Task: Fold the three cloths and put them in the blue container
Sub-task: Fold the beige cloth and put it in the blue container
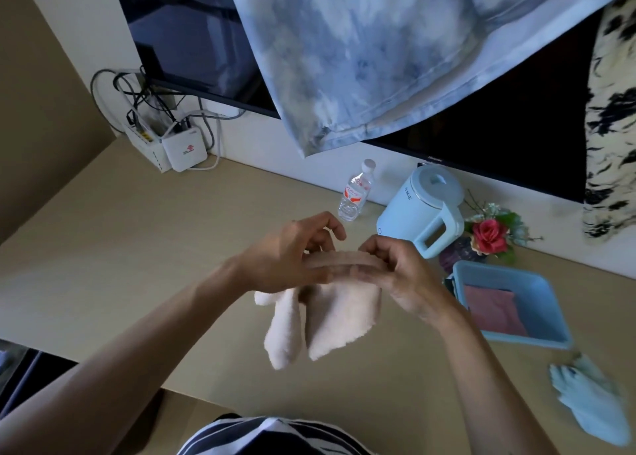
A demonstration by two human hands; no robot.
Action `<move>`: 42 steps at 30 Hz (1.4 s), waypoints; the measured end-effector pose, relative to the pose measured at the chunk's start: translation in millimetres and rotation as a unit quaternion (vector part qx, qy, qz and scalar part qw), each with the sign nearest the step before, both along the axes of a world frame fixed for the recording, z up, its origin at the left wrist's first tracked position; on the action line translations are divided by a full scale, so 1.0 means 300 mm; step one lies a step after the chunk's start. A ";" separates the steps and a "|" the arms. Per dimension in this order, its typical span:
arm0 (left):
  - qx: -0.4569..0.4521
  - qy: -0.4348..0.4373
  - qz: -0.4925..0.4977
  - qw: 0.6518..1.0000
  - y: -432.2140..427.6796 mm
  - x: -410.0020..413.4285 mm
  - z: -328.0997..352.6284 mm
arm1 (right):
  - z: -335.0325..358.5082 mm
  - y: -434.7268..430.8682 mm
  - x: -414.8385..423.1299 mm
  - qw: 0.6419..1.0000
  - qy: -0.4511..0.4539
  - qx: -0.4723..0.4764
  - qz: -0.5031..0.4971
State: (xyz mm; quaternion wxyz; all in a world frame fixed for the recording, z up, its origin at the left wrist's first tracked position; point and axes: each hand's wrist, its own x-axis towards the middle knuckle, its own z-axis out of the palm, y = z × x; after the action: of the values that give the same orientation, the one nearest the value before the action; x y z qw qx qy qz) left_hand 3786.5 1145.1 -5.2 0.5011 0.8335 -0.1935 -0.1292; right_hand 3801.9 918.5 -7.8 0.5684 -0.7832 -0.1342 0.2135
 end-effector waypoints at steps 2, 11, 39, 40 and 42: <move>0.059 -0.005 -0.001 0.998 0.014 0.011 -0.002 | 0.010 -0.024 0.003 1.000 -0.008 -0.021 0.000; 0.229 -0.064 0.029 0.971 0.098 0.114 -0.017 | 0.011 -0.119 0.077 0.985 -0.072 -0.157 -0.027; 0.271 0.005 0.009 0.963 0.225 -0.209 -0.670 | -0.636 -0.230 -0.244 0.957 0.205 -0.202 -0.027; 0.267 0.013 0.012 0.964 0.222 -0.235 -0.699 | -0.670 -0.236 -0.274 0.952 0.222 -0.212 -0.017; 0.247 0.040 0.019 0.968 0.216 -0.264 -0.733 | -0.719 -0.250 -0.314 0.948 0.238 -0.210 -0.014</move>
State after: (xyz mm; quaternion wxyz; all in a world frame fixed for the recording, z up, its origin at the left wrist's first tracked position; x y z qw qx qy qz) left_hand 3707.3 1209.9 -225.2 0.2893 0.9292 -0.1193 -0.1968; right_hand 3707.6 843.6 -223.6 0.4091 -0.8130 0.0642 0.4094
